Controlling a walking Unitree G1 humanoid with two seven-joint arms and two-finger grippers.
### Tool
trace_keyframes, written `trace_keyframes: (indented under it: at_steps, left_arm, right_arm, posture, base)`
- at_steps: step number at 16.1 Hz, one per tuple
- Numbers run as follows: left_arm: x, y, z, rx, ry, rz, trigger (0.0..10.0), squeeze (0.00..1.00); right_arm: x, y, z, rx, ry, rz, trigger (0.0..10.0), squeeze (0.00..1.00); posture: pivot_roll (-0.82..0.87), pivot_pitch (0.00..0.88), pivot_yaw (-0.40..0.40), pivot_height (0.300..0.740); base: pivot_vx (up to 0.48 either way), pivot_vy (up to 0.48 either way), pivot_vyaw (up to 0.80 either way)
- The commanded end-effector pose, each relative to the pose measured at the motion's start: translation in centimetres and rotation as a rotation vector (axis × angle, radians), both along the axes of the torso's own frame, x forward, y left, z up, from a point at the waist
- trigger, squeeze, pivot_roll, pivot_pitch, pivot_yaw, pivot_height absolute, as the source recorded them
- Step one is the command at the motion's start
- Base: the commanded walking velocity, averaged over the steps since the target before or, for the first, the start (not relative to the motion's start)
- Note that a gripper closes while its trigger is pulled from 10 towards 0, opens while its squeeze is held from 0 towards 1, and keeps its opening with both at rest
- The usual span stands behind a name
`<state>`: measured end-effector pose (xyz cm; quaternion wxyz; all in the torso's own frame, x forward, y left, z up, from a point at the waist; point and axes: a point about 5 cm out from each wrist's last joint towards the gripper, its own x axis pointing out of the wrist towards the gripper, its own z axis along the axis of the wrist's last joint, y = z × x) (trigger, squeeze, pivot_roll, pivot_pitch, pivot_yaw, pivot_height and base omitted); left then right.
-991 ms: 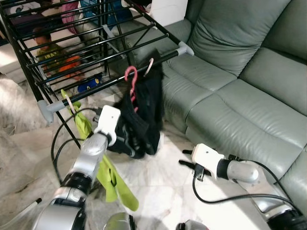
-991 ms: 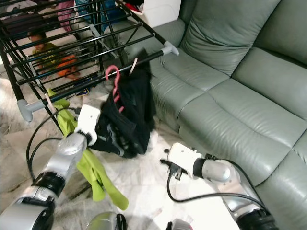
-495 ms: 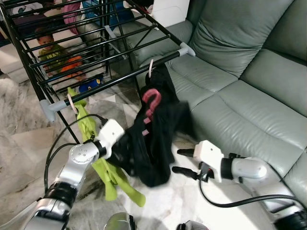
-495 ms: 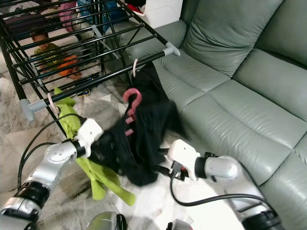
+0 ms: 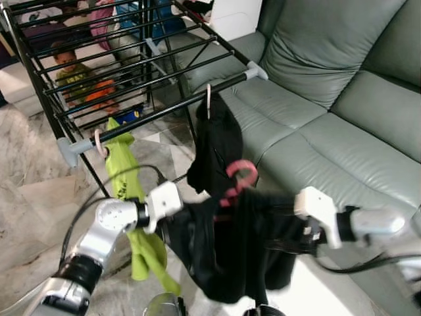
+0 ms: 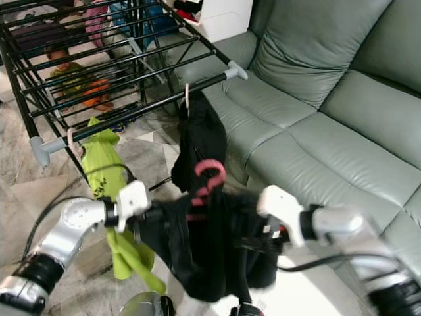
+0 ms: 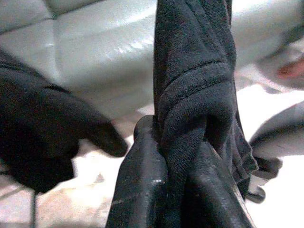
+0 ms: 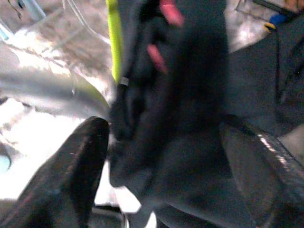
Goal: Hang hanger
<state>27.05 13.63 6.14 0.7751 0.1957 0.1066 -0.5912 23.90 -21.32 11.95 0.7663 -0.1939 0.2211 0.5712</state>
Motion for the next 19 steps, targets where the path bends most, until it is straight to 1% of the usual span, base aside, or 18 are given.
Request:
trace_keyframes:
  at_steps: [1, 2, 3, 5, 6, 7, 8, 10, 11, 12, 13, 16, 19]
  left_arm:
    - [0.2, -0.2, 1.2, -0.032, -0.045, -0.038, 0.0, 0.0]
    - [-0.2, -0.6, 1.5, -0.048, -0.031, -0.082, 0.0, 0.0]
    - [-0.3, -0.9, 1.6, -0.05, -0.029, -0.108, 0.0, 0.0]
    - [-0.4, -1.2, 1.8, -0.057, -0.024, -0.137, 0.0, 0.0]
    - [-0.5, -1.4, 1.9, -0.06, -0.02, -0.151, 0.0, 0.0]
    - [-0.6, -1.6, 2.1, -0.065, -0.018, -0.17, 0.0, 0.0]
    - [-0.7, -1.8, 2.2, -0.068, -0.011, -0.186, 0.0, 0.0]
    - [-0.7, -1.9, 2.3, -0.074, -0.006, -0.193, 0.0, 0.0]
    - [-0.8, -2.3, 2.4, -0.088, 0.001, -0.203, 0.0, 0.0]
    - [-0.9, -2.6, 2.4, -0.091, 0.001, -0.211, 0.0, 0.0]
    - [-0.9, -2.7, 2.4, -0.09, -0.002, -0.214, 0.0, 0.0]
    - [-1.0, -3.0, 2.3, -0.092, 0.007, -0.216, 0.0, 0.0]
    - [-1.0, -2.8, 2.0, -0.082, 0.024, -0.219, 0.0, 0.0]
  right_arm:
    - [0.3, -0.5, 0.5, -0.017, -0.001, 0.026, 10.0, 1.0]
    - [1.0, -1.6, 0.8, -0.07, 0.011, 0.044, 10.0, 1.0]
    - [1.5, -2.2, 1.0, -0.103, 0.017, 0.06, 10.0, 1.0]
    - [2.2, -2.2, 1.2, -0.107, 0.031, 0.083, 10.0, 1.0]
    - [2.4, -2.2, 1.1, -0.103, 0.043, 0.091, 10.0, 0.95]
    - [2.7, -2.1, 0.9, -0.101, 0.069, 0.104, 10.0, 0.0]
    - [3.1, -2.2, 0.2, -0.122, 0.101, 0.138, 10.0, 0.0]
    - [3.4, -2.0, -0.5, -0.135, 0.142, 0.163, 10.0, 0.0]
    - [3.6, -1.7, -1.2, -0.163, 0.151, 0.176, 10.0, 0.0]
    - [3.8, -1.4, -1.8, -0.175, 0.17, 0.197, 6.4, 0.0]
    - [3.8, -1.1, -2.0, -0.175, 0.191, 0.211, 0.0, 0.0]
    - [4.0, -1.0, -2.4, -0.201, 0.209, 0.245, 0.0, 0.0]
    - [4.4, -1.9, -2.0, -0.239, 0.222, 0.255, 0.0, 0.0]
  posture:
    - [-0.03, 0.0, 0.041, 0.74]
    - [-0.03, 0.0, 0.043, 0.74]
    - [-0.02, 0.0, 0.043, 0.74]
    - [-0.02, 0.0, 0.042, 0.74]
    - [-0.02, 0.0, 0.042, 0.74]
    - [-0.02, 0.0, 0.042, 0.74]
    - [-0.01, 0.0, 0.042, 0.74]
    - [-0.01, 0.0, 0.043, 0.74]
    - [-0.01, 0.0, 0.044, 0.74]
    - [-0.01, 0.0, 0.044, 0.74]
    - [-0.01, 0.0, 0.044, 0.74]
    - [-0.01, 0.0, 0.044, 0.74]
    - [-0.01, 0.0, 0.044, 0.74]
  base:
    - [0.0, 0.0, 0.0]
    - [0.0, 0.0, 0.0]
    - [0.0, 0.0, 0.0]
    - [0.0, 0.0, 0.0]
    - [0.0, 0.0, 0.0]
    - [0.0, 0.0, 0.0]
    - [0.0, 0.0, 0.0]
    - [0.0, 0.0, 0.0]
    - [0.0, 0.0, 0.0]
    - [0.0, 0.0, 0.0]
    - [0.0, 0.0, 0.0]
    - [0.0, 0.0, 0.0]
    - [0.0, 0.0, 0.0]
